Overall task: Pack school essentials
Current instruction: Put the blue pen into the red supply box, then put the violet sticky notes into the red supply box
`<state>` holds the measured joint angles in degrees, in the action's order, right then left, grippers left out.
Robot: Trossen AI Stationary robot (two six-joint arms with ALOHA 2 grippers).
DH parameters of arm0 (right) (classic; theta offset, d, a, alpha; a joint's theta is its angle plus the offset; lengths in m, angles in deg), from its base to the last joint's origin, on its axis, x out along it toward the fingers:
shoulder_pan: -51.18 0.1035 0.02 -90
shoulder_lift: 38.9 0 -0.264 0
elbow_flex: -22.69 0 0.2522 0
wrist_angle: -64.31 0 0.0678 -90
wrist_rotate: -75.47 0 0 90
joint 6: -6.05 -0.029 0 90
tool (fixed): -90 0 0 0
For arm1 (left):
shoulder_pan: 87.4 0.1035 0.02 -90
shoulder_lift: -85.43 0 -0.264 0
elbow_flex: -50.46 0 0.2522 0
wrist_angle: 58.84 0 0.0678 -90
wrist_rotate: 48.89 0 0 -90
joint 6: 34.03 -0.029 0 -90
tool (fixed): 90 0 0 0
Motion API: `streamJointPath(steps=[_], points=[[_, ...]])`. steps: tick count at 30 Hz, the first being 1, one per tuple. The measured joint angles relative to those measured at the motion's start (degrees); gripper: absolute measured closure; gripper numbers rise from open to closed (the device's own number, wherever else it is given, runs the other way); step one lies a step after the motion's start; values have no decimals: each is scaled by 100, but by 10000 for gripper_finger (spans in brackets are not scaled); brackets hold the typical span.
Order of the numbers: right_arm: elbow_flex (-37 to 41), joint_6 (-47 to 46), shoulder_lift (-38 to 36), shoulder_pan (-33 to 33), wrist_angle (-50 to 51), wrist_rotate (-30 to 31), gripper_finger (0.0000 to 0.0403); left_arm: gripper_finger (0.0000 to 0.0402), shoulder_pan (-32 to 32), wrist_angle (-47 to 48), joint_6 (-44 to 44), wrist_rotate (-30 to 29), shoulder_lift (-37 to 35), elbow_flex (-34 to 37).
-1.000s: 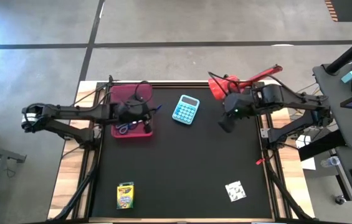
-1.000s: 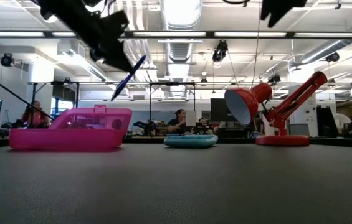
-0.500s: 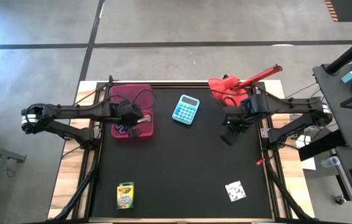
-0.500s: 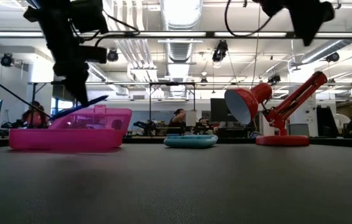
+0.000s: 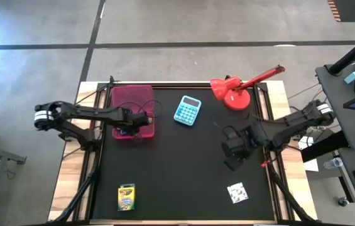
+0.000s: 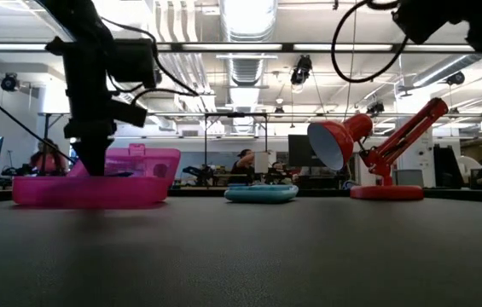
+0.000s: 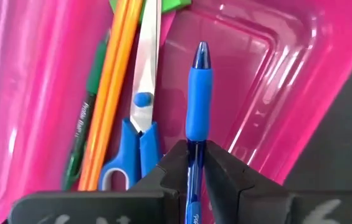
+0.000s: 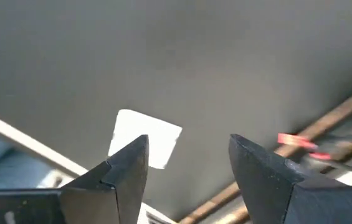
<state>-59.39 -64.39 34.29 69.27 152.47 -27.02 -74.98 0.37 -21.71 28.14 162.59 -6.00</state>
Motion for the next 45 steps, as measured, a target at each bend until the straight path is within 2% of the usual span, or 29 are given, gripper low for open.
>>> streamJointPath(steps=[6,11,18,22,26,30,34,45], points=[[318,-803,0,565,-1226,-2,193,362,0,8,95,-11,174,-73],[553,-1316,0,880,-1589,-36,193,317,0,11,108,-53,11,-277],[890,-2058,0,1399,-2086,-653,193,253,-2,14,262,-46,-231,-817],[1053,-2564,0,1760,-2423,-796,193,240,-12,-50,519,443,-415,-1241],[1111,-3050,93,2137,-2654,-631,193,240,-128,-602,687,932,-511,-1439],[936,-2710,440,2466,-2675,-190,197,240,-294,-1331,772,1271,-510,-1484],[593,-2231,965,2667,-2682,-86,202,240,-445,-1895,1084,1616,-456,-1492],[-584,-1501,2408,3220,-2294,761,204,240,-660,-2552,1111,1716,-467,-1510]])
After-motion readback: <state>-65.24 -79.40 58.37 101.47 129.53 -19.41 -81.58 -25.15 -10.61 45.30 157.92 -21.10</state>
